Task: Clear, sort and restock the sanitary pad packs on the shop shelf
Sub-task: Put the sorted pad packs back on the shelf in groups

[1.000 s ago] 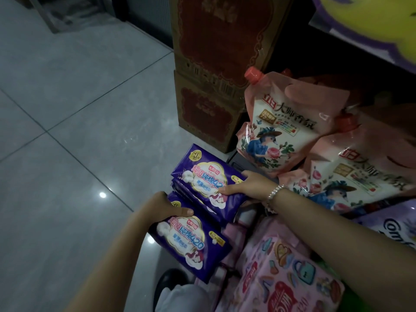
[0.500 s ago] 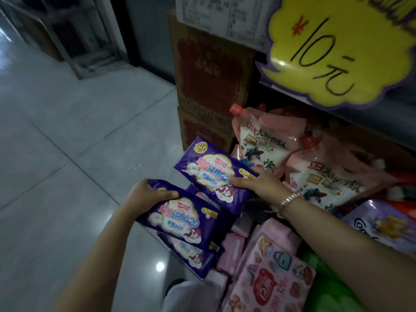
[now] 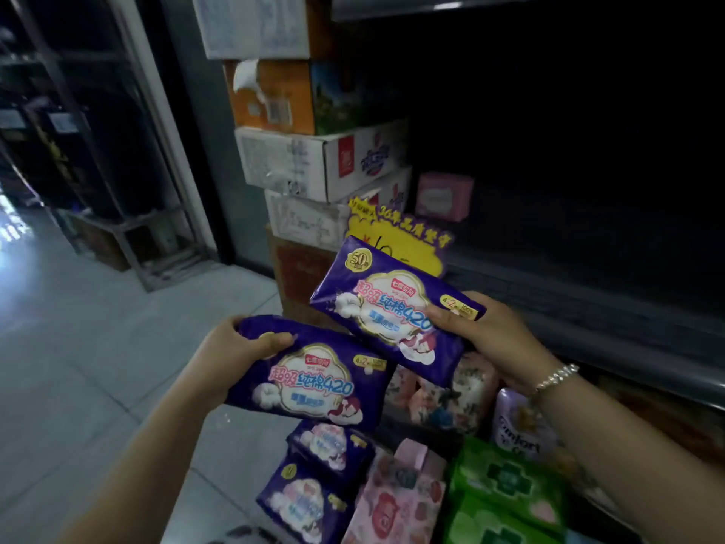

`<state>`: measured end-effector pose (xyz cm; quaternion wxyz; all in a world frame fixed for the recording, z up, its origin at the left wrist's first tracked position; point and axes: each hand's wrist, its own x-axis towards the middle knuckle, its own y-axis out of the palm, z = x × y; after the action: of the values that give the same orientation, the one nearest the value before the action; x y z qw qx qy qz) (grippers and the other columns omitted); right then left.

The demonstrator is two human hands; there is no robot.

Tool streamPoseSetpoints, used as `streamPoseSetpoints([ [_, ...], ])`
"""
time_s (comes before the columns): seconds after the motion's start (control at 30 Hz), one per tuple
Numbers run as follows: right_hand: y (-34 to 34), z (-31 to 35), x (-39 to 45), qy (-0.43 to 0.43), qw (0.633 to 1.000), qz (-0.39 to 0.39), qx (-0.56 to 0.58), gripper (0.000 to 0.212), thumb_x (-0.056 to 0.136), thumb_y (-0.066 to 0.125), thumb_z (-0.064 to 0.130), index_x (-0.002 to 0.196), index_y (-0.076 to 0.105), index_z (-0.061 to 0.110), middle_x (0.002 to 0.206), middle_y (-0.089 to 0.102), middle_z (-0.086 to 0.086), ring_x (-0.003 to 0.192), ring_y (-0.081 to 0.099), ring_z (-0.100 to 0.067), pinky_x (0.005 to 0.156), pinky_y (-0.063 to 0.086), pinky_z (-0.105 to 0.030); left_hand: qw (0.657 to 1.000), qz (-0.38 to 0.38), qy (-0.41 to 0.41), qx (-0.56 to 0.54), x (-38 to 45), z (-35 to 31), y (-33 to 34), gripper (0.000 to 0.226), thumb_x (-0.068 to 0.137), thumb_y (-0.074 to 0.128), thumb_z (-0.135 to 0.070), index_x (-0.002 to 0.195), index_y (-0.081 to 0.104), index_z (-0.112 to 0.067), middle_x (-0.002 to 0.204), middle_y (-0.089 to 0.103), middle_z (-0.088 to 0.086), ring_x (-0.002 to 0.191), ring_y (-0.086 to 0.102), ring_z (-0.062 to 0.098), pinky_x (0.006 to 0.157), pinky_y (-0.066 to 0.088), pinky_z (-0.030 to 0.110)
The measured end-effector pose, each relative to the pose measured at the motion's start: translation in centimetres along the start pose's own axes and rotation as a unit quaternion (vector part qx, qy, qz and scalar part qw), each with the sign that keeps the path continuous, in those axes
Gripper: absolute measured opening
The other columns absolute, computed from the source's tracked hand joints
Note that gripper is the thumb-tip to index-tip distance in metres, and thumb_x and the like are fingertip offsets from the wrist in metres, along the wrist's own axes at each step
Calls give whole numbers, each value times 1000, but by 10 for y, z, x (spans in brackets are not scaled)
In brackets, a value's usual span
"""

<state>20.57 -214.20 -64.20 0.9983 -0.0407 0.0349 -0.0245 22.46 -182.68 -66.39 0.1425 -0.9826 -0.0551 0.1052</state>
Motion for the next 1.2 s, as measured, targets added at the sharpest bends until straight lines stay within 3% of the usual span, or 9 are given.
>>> streamPoseSetpoints([
  [0.23, -99, 52, -38, -60, 988, -141, -4, 47, 59, 82, 30, 97, 65, 11, 81, 73, -2, 59, 68, -5, 48, 48, -15, 993, 18, 106, -46, -13, -81, 78, 119, 18, 89, -59, 120, 57, -7, 103, 70, 14, 89, 69, 32, 81, 57, 48],
  [0.4, -172, 70, -40, -74, 971, -223, -51, 43, 66, 84, 29, 101, 63, 16, 91, 72, -3, 77, 69, -17, 60, 51, -27, 985, 22, 165, -50, -6, -130, 154, 124, 19, 83, -72, 123, 57, -9, 112, 67, 10, 99, 66, 27, 90, 53, 47],
  [0.53, -228, 76, -34, -85, 955, -270, -87, 36, 69, 84, 26, 95, 60, 20, 88, 70, 1, 75, 67, -13, 59, 50, -24, 979, 34, 198, -39, 0, -165, 215, 79, 58, 89, -43, 121, 54, -9, 109, 65, 5, 94, 63, 21, 80, 48, 31],
  [0.7, -281, 58, -13, -72, 930, -325, -158, 54, 66, 87, 31, 108, 57, 18, 91, 70, -2, 84, 67, -20, 78, 54, -34, 970, 66, 230, -36, 23, -202, 266, 42, 66, 87, -30, 95, 62, -14, 90, 70, 3, 83, 67, 20, 71, 51, 29],
  [0.77, -292, 46, -4, -65, 927, -345, -133, 54, 67, 87, 30, 108, 53, 21, 96, 69, -5, 89, 67, -24, 86, 55, -41, 968, 64, 234, -60, 39, -215, 275, 54, 54, 91, -41, 91, 64, -11, 85, 71, 4, 82, 68, 22, 74, 55, 34],
  [0.87, -301, 26, 10, -59, 921, -379, -72, 50, 70, 85, 25, 107, 52, 22, 97, 67, -8, 89, 66, -26, 83, 56, -40, 966, 40, 250, -45, 58, -229, 290, 95, 38, 89, -56, 115, 61, -9, 101, 71, 9, 93, 68, 26, 87, 55, 44],
  [1.07, -296, -7, 47, -90, 910, -392, -104, 34, 77, 80, 23, 102, 57, 22, 102, 67, -8, 93, 61, -22, 80, 47, -30, 963, 49, 264, 39, 87, -191, 322, 60, 64, 89, -18, 112, 52, -16, 118, 58, 13, 103, 57, 29, 72, 48, 25],
  [1.13, -290, -19, 55, -121, 902, -383, -156, 37, 77, 79, 26, 107, 58, 25, 104, 64, -6, 97, 60, -20, 82, 47, -30, 945, 54, 297, 124, 95, -184, 329, 70, 63, 87, -28, 124, 53, -27, 140, 40, 13, 129, 40, 27, 94, 46, 31],
  [1.2, -289, -22, 58, -142, 893, -383, -190, 39, 78, 79, 29, 111, 60, 23, 105, 62, -4, 97, 57, -19, 82, 45, -29, 894, 10, 353, 275, 95, -187, 334, 67, 68, 78, -47, 130, 54, -38, 151, 26, 7, 144, 15, 24, 115, 21, 40],
])
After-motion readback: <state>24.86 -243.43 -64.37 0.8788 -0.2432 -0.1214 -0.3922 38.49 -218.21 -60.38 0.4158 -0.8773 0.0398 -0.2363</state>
